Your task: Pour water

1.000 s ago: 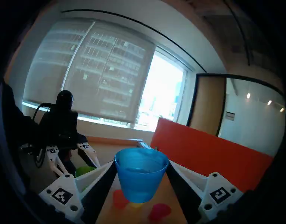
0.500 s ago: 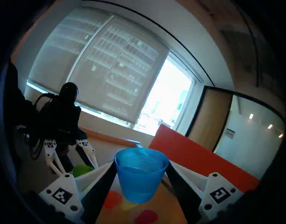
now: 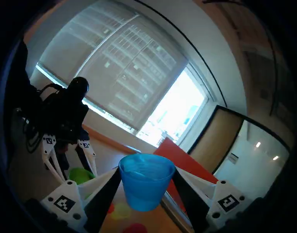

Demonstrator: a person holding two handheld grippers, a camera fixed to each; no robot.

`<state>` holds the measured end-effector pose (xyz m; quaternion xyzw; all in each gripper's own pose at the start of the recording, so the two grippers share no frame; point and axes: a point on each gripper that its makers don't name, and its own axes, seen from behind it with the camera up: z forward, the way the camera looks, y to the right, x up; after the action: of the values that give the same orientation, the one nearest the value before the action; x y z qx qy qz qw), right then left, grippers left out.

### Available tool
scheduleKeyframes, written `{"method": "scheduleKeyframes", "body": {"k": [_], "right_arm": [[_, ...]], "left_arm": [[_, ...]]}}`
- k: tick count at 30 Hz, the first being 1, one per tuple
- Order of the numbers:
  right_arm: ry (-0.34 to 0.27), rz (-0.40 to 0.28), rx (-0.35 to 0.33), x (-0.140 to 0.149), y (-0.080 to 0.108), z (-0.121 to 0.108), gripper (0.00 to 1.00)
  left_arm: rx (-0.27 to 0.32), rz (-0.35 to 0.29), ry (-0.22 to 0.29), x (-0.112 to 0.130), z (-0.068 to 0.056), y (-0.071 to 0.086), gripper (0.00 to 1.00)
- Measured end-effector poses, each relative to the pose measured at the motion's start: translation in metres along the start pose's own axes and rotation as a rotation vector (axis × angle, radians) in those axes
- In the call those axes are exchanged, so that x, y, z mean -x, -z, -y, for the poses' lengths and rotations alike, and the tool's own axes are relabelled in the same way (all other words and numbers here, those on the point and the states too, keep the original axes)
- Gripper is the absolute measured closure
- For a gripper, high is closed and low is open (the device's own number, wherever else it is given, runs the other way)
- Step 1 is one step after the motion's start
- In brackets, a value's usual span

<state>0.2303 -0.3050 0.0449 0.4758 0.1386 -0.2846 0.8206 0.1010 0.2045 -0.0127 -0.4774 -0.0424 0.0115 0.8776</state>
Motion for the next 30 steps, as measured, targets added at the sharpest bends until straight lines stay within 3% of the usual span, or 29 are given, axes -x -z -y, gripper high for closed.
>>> {"method": "scheduleKeyframes", "body": {"k": [18,30], "right_arm": [[0.172,0.01,-0.03,0.003,-0.009,0.007,0.08],[0.242,0.026,-0.034,0.01,-0.014,0.01,0.07]], "left_arm": [[0.014,-0.003,-0.001,0.001,0.002,0.003,0.12],[0.01,-0.004,-0.02,0.002,0.004,-0.001,0.12]]}}
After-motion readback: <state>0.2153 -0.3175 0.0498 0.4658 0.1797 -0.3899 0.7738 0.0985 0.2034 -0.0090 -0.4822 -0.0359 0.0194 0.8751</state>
